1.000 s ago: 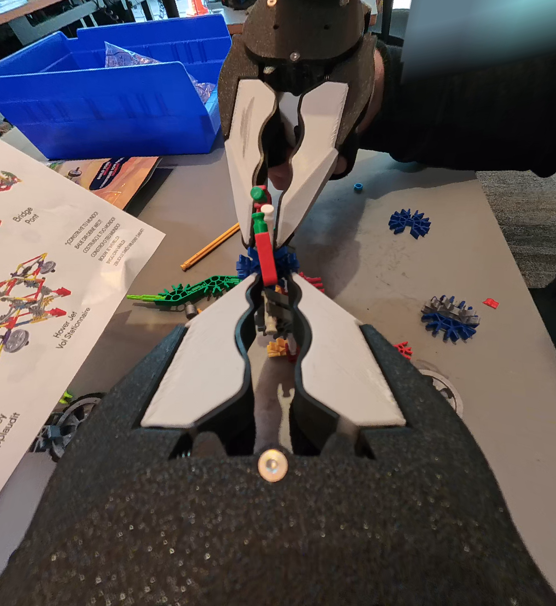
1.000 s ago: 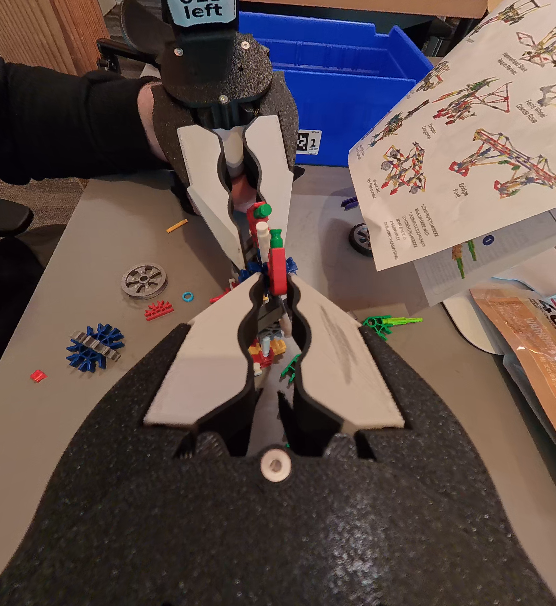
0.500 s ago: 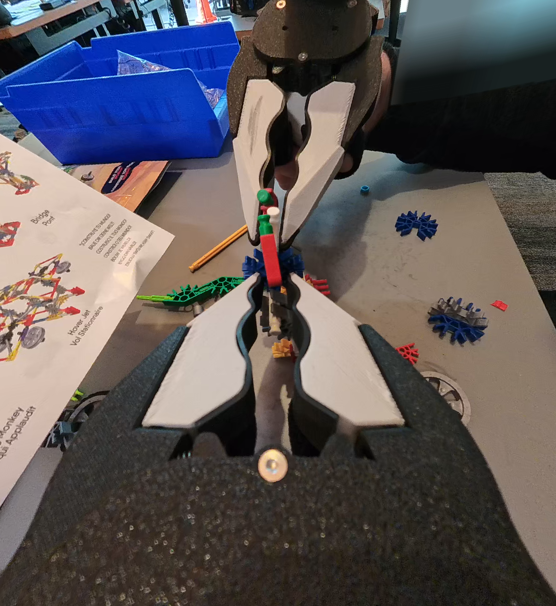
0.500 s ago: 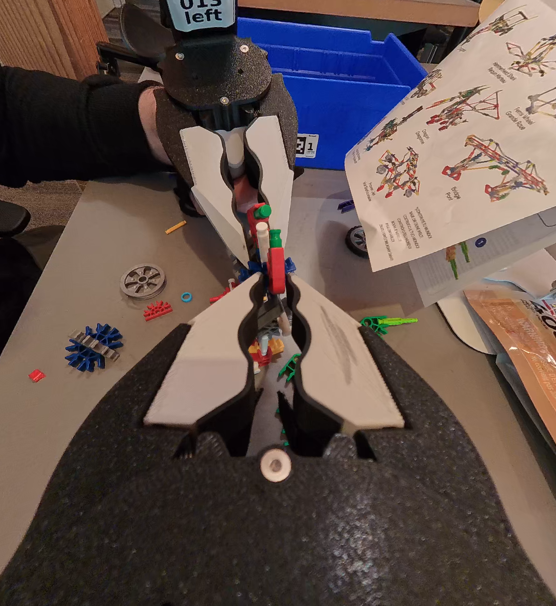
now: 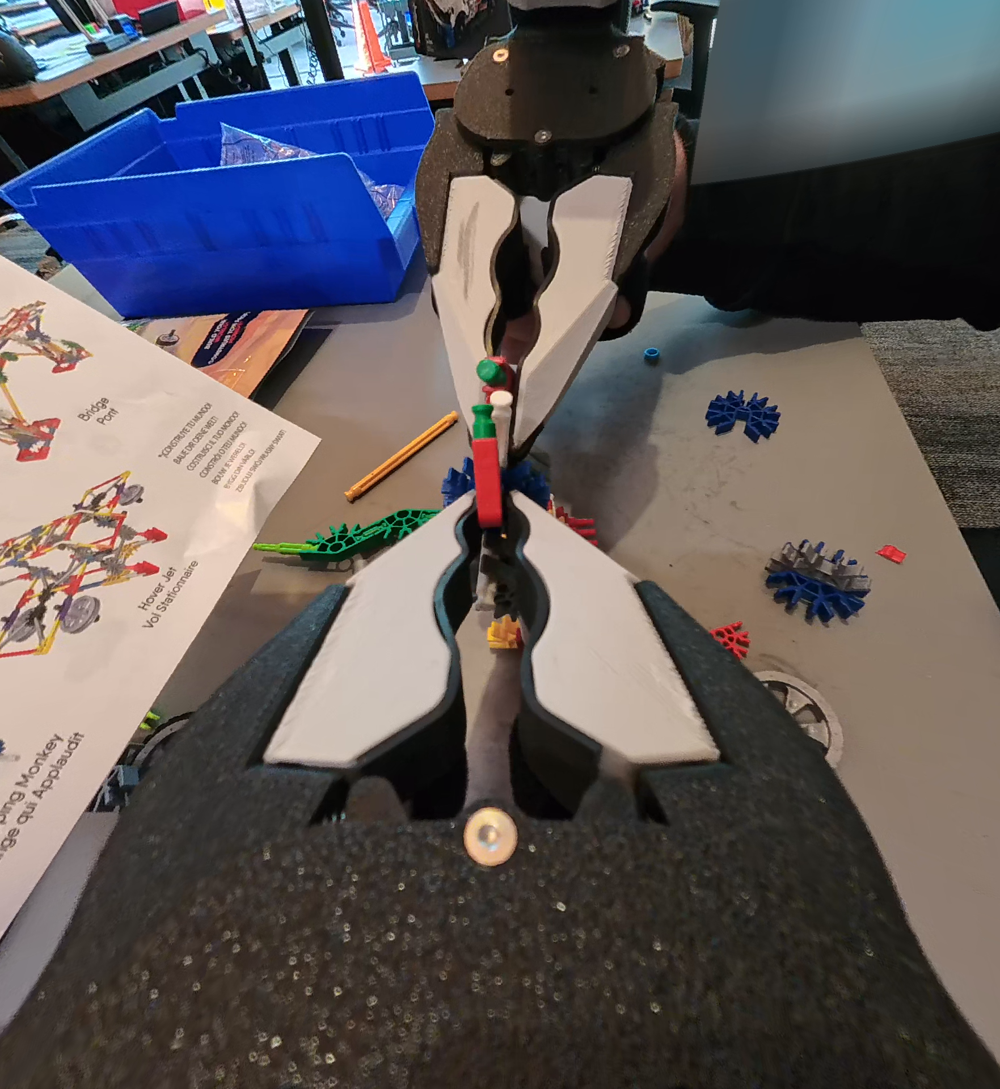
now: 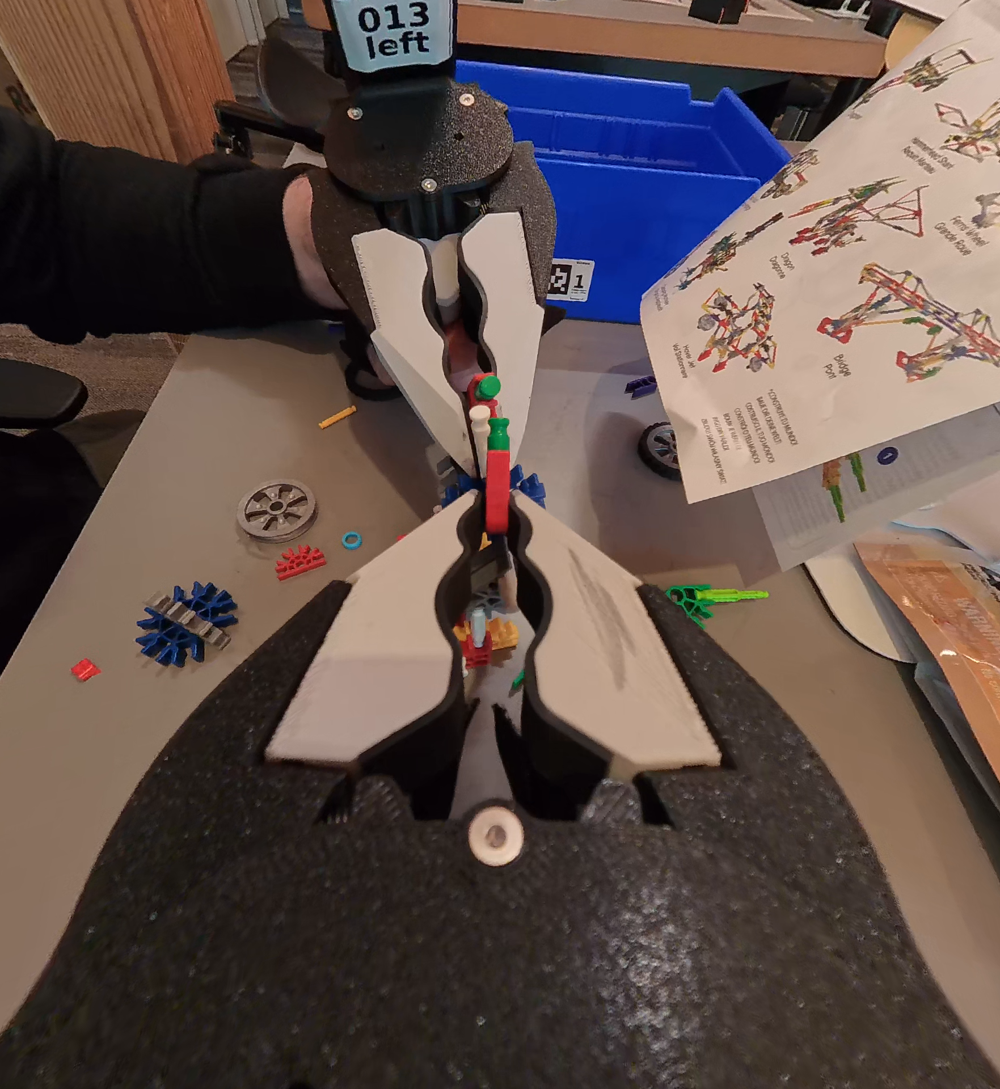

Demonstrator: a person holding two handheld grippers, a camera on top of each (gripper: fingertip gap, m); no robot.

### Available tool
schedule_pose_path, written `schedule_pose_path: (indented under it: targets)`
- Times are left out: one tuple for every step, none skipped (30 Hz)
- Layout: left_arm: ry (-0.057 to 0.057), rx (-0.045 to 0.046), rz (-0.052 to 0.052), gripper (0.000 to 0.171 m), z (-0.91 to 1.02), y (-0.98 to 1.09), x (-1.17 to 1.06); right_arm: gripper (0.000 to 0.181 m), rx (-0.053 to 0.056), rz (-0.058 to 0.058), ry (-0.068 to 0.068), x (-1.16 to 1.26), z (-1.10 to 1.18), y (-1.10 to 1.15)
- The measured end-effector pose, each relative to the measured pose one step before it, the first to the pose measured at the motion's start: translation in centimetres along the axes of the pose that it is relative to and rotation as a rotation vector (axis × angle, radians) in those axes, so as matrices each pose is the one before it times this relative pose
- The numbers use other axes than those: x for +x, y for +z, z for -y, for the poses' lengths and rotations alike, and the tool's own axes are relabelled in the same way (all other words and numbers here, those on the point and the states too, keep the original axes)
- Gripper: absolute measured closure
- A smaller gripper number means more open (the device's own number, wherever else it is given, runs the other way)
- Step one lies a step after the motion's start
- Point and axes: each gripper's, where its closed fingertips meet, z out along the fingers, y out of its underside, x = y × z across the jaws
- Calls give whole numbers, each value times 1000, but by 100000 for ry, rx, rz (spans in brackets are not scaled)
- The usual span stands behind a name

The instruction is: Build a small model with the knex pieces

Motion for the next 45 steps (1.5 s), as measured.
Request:
schedule_pose_path:
  targets:
    - [47, 14, -307, 166, 9, 14, 56, 175, 105, 489, -106, -57, -7, -18]
    - [155, -61, -158, 166, -2, 5, 37, 175, 107, 348, 5, -44, -12, -5]
    - [22, -74, -146, 166, -7, -1, 32, 175, 103, 336, 112, -31, -15, -8]
    - [26, -35, -169, 166, 4, -10, 30, 175, 113, 260, 115, -18, -1, -2]
    - [-9, -15, -12, 166, -6, -6, -11, 175, 190, 31, -36, -5, 5, 12]
    - [-168, 6, 72, 166, -6, -9, -24, 175, 299, -224, 64, 33, 18, 18]
    - [-303, -87, -141, 165, -19, 13, 5, 175, 175, -149, 287, 22, 1, 38]
    - [169, -132, -94, 163, 8, 42, 46, 174, -186, -260, 423, 67, -36, 54]
    - [701, -106, 76, 162, 15, 58, 56, 172, -578, -222, -35, 48, -95, 60]
    - [497, -250, 144, 161, -7, 47, 38, 169, -397, 66, -310, -30, -87, 48]
    - [335, -172, 252, 160, -2, 23, 0, 167, -162, 19, -125, -32, -47, 28]
    - [294, -2, 55, 159, 21, -40, 10, 166, -55, -191, -26, 14, -32, -13]
    - [202, 23, 98, 158, 13, -55, -19, 164, -104, -143, 21, 32, -28, -38]
    - [151, 83, 43, 158, -1, -31, 0, 164, 30, -256, 131, 77, -4, -60]
    - [154, 104, -30, 158, -35, -14, 15, 164, 237, -355, 155, 87, 13, -51]
    - [68, 24, -117, 158, -73, -1, 19, 164, 126, -155, 204, 58, -14, -33]
    - [46, -37, -178, 157, -113, -2, 29, 164, -69, -194, 20, 32, -42, -4]
    - [-30, -23, -314, 157, -132, -18, 35, 164, -2, -434, -265, 36, -26, 8]
    - [-90, 68, -246, 157, -92, -27, 35, 164, 19, -15, -95, -21, -17, 26]
    - [-76, 337, -248, 157, -36, -45, 42, 164, 48, 313, 213, -46, -21, 45]
    - [-163, 410, -355, 156, 27, -21, 72, 164, 14, 102, 147, -11, -40, 59]
    - [125, 93, -69, 156, 29, 1, 53, 164, -181, 122, -14, -31, -60, 59]
    - [606, 97, 630, 156, 62, 8, -20, 164, -180, 66, 8, -13, -67, 70]
    - [399, 237, 399, 156, 101, 14, 14, 164, -151, 89, -21, -25, -55, 61]
    - [-70, 390, -120, 156, 106, 27, 77, 165, 37, -17, -148, -15, -11, 37]
    - [-49, 299, -102, 156, 70, 44, 71, 165, 74, 73, -14, -28, 7, 21]
    - [146, -75, 265, 156, -6, 41, 5, 165, 31, -6, 30, 1, 8, 11]
    - [85, -46, 272, 156, -4, 26, -32, 165, 5, -95, -65, -1, 12, -1]
    - [-217, 109, 347, 157, -2, 2, -58, 168, 130, -7, -136, -10, 26, -1]
    - [-472, 132, 149, 158, 8, 11, -63, 171, 314, -110, -86, -2, 54, -10]
    - [-482, 111, 204, 158, -9, 26, -64, 173, -22, -246, -6, 27, 11, 5]
    - [-379, -4, 104, 159, -40, 33, -51, 173, -46, -216, -22, 23, -11, 11]
    - [-331, 4, -11, 159, -46, 59, -6, 173, 5, 31, -11, -21, 7, 12]
    - [-324, 176, -59, 159, -20, 50, -9, 173, 5, -107, -71, 10, 2, 2]
    - [-357, 178, 40, 159, 9, 15, -24, 173, -1, -147, 50, 23, -18, -16]
    - [-221, 82, 17, 159, -17, 3, -33, 173, 19, -39, 237, 16, -5, -12]
    - [-153, 98, -75, 159, 1, 10, 0, 173, 68, -68, 123, -1, -3, -1]
    - [-151, 80, -69, 159, -4, 4, -14, 173, 102, -65, 60, 4, 5, 11]
    - [-125, 31, 51, 159, -2, -7, -24, 173, 73, 31, 131, -6, -4, -2]
    - [-36, 36, 260, 159, 7, -14, -52, 173, 76, -127, 54, 22, 6, -5]
    - [69, -55, 130, 158, 2, -3, -33, 172, 246, -226, 46, 28, 49, 0]
    - [71, -112, 49, 158, -18, 9, 6, 171, 299, 88, 137, -22, 57, 4]
    - [14, 10, 30, 158, 1, 1, -5, 170, 19, -53, 49, -4, 17, 8]
    - [-71, 20, 31, 158, -1, -7, -3, 170, -69, -224, -142, 22, -7, -2]
    - [-49, -27, 11, 158, -3, 2, -7, 169, -37, -183, 19, 34, -6, -4]
